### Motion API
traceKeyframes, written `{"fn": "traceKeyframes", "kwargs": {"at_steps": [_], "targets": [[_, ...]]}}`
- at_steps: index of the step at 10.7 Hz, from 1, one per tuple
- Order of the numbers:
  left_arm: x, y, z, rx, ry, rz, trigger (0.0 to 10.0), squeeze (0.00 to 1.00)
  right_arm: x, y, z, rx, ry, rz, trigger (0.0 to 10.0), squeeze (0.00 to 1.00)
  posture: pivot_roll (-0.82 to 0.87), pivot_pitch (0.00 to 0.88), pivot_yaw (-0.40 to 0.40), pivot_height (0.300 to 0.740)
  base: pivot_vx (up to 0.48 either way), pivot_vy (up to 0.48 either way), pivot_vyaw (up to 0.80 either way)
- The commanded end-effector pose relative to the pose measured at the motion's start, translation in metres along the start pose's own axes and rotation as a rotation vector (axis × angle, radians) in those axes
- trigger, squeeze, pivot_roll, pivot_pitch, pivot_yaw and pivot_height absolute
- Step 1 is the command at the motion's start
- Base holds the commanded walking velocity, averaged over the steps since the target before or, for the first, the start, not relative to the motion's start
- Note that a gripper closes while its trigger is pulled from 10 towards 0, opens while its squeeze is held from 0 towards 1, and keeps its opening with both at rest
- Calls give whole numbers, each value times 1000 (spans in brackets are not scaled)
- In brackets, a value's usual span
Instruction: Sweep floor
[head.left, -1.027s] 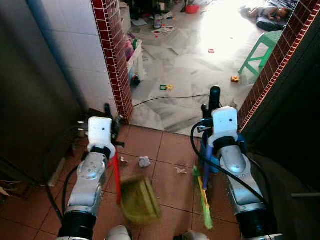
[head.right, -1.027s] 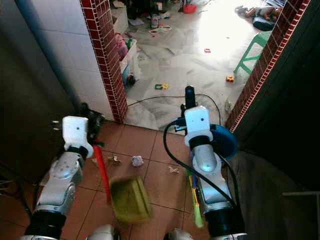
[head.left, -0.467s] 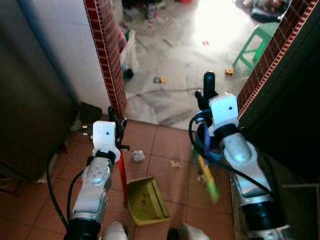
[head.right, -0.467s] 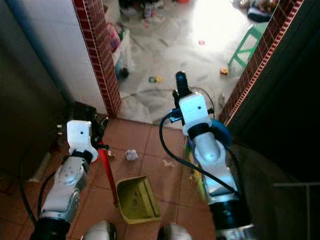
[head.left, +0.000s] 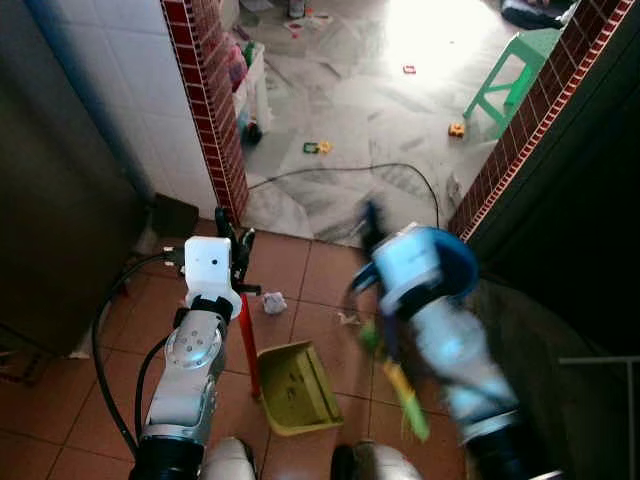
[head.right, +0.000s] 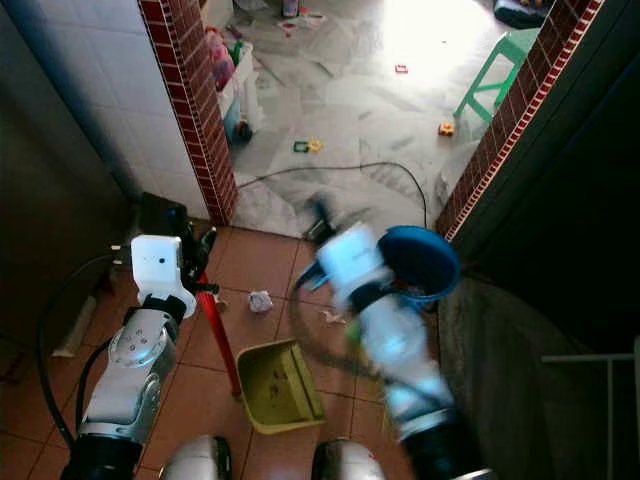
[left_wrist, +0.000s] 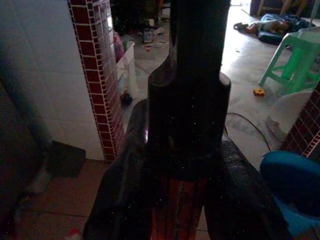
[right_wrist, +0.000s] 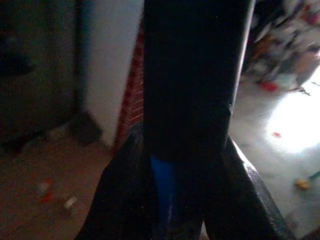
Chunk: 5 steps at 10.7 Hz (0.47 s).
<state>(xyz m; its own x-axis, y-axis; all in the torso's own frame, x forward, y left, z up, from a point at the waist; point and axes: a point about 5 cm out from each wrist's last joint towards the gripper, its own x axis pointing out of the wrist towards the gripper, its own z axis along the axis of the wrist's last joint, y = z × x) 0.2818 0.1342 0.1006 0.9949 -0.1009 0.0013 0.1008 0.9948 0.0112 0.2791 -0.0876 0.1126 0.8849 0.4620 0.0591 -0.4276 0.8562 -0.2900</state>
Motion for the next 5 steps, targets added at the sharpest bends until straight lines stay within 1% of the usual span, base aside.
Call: {"fn": "traceKeyframes", "kwargs": {"at_steps": [1,2,3,4,5], "targets": [[1,-2,11,7,-46,-6,10000,0,4,3,8,-6,-46,19,10000,0,-5,160,-45,740,0,0,0],[0,-2,11,10,-44,-5,10000,0,11,5,14,67,-51,6,10000,0,-4,153,-44,740,0,0,0],[2,-1,11,15,-45,-6,10000,0,23,7,30,191,-77,-7,10000,0,-8,148,-50,740,0,0,0],[4,-1,12,16,-48,-7,10000,0,25,7,34,238,-80,-7,10000,0,-9,148,-52,740,0,0,0],[7,-2,15,19,-57,-13,10000,0,29,6,48,308,-110,-3,10000,0,-15,142,-44,740,0,0,0]]}}
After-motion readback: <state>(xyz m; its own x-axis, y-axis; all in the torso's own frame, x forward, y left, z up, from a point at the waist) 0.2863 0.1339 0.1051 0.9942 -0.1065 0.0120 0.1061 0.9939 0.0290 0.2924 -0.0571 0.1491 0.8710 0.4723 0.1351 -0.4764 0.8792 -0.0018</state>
